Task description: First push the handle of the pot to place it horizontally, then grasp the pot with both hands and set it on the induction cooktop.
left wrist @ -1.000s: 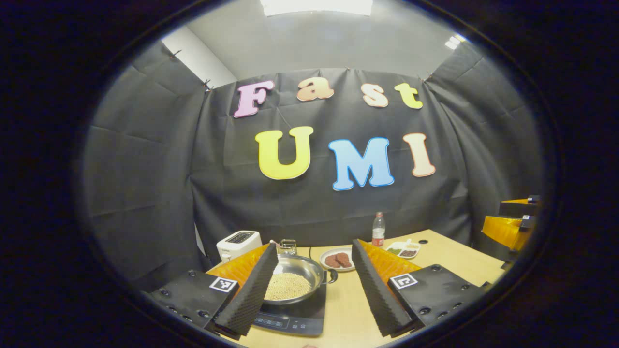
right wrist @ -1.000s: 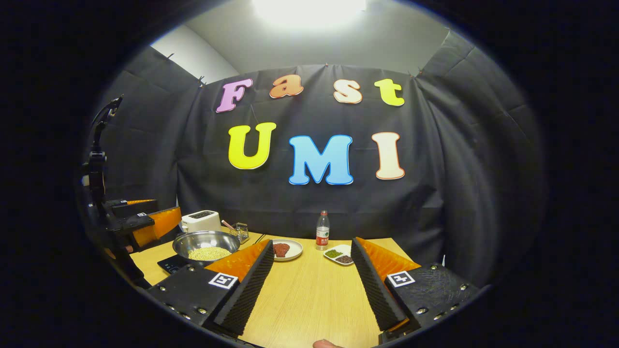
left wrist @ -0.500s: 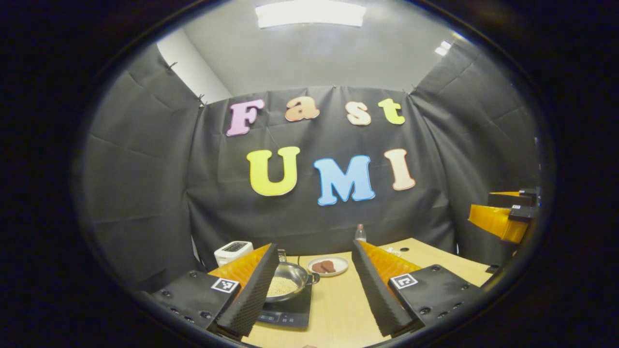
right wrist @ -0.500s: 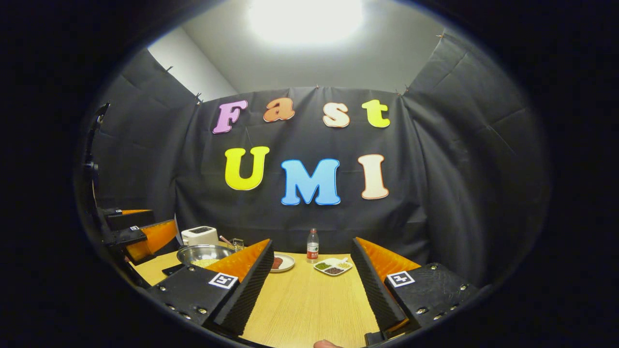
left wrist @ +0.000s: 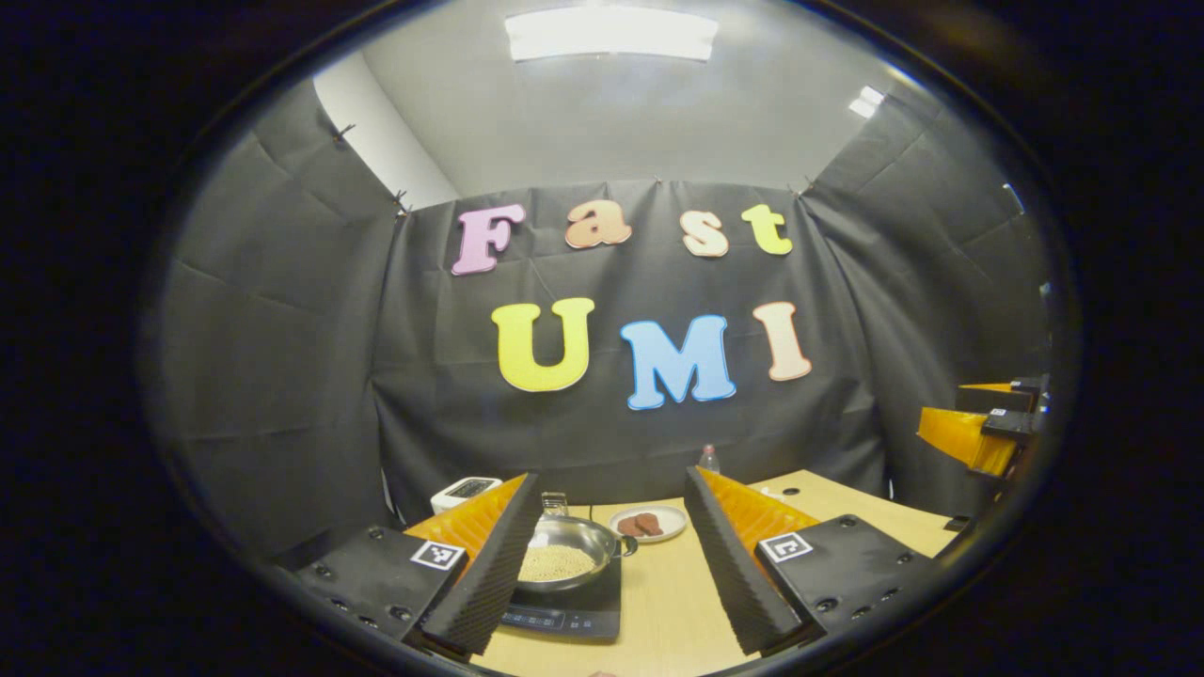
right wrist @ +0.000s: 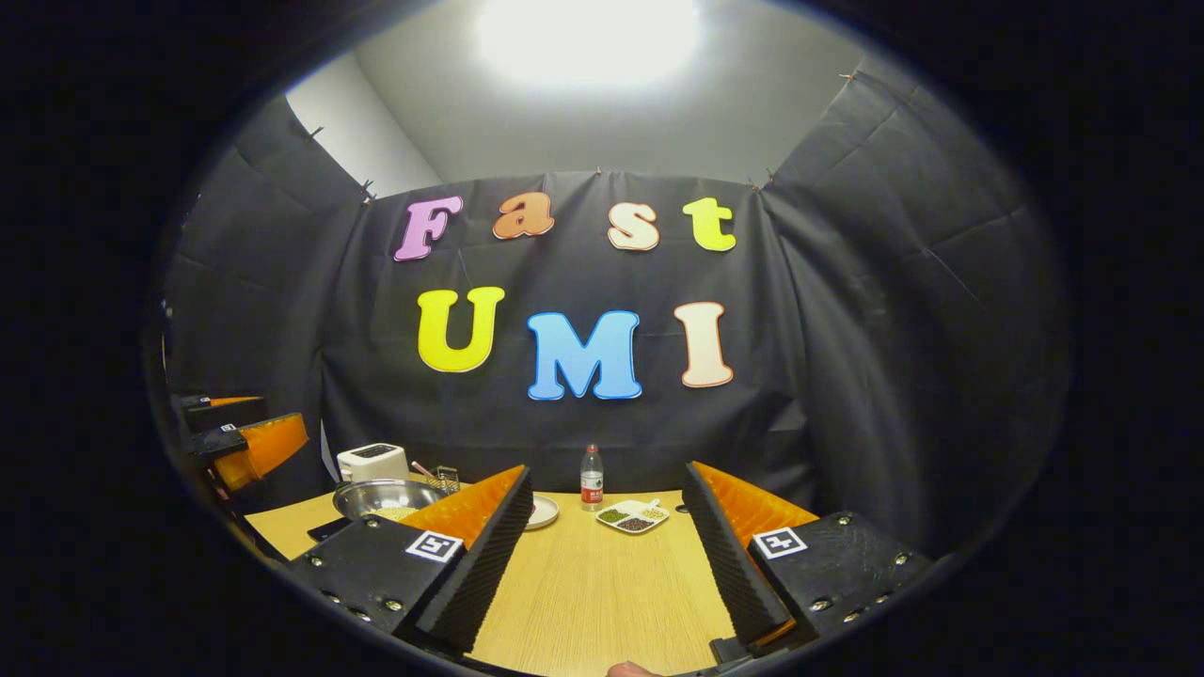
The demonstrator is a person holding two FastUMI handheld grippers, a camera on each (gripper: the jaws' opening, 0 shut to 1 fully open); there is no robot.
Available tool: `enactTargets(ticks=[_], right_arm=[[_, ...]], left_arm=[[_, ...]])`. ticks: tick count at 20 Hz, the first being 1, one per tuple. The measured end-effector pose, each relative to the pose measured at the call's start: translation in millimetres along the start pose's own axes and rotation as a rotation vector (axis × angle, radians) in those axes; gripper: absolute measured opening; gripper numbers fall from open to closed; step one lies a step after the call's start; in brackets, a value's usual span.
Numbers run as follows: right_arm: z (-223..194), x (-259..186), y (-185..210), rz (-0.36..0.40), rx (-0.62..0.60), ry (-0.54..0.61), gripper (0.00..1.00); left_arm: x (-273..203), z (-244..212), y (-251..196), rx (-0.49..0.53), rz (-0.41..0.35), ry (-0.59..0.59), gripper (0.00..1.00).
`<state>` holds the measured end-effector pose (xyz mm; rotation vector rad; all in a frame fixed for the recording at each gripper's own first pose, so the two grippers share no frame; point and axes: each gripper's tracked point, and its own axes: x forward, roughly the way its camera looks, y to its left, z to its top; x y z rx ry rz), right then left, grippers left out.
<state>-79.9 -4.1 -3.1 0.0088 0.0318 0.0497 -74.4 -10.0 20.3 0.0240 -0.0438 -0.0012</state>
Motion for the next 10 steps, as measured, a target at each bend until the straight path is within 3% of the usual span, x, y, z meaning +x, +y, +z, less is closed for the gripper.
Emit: enactTargets(ticks=[10], right_arm=[[-2.9,-0.3,12.1,0.010,-0.010,0.012,0.96]], left_arm=[[0.3,-4.7,16.2,-0.016,0.010,0.009,0.98]])
